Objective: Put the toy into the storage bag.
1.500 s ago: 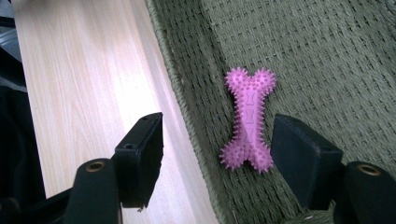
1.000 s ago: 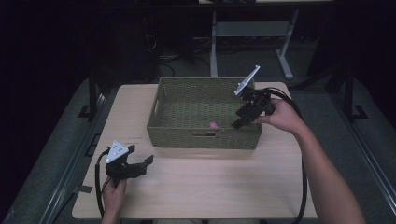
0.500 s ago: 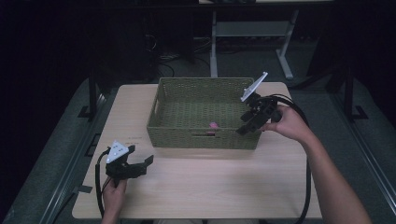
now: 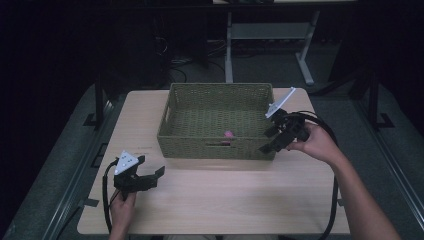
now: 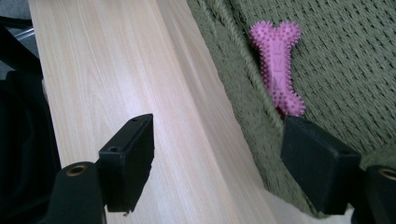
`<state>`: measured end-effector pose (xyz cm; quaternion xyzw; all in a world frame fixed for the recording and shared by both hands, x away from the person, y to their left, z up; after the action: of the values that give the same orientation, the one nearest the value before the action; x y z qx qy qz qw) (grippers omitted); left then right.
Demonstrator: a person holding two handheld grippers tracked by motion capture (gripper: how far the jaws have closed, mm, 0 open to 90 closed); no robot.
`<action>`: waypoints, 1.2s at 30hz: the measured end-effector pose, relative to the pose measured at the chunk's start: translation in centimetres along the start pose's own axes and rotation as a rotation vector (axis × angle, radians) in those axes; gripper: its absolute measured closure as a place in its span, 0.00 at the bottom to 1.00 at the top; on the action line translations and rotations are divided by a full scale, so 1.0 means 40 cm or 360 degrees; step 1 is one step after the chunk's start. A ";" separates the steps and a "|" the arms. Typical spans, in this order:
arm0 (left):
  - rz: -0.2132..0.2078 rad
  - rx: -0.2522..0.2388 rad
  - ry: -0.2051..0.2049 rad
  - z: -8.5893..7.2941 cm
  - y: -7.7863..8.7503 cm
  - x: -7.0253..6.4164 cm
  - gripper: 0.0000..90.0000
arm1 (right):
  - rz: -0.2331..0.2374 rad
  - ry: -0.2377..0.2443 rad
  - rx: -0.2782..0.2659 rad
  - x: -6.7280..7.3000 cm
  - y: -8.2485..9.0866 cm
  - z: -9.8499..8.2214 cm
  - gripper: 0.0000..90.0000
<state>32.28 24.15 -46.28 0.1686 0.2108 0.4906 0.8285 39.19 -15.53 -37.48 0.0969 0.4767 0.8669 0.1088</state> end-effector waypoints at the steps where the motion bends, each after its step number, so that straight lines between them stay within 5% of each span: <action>1: -0.0001 0.0001 0.0000 0.000 0.000 0.000 0.15 | -0.0002 -0.0004 -0.0012 0.003 0.002 -0.006 0.28; 36: 0.0001 0.0007 -0.0005 -0.001 0.000 -0.001 0.15 | -0.0001 -0.0146 -0.0048 0.051 -0.061 -0.167 0.27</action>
<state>32.25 24.11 -46.31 0.1713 0.2107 0.4901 0.8283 35.64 -19.06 -42.91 0.1348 0.4583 0.8685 0.1325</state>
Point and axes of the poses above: each handheld gripper's, and its own axes: y roughly backward along the jaws, z roughly out of its top, x roughly to its left, the point moved 6 cm from there along -y, roughly forward along the jaws, and after that the axes turned 9 degrees about y, right-handed, at the moved point
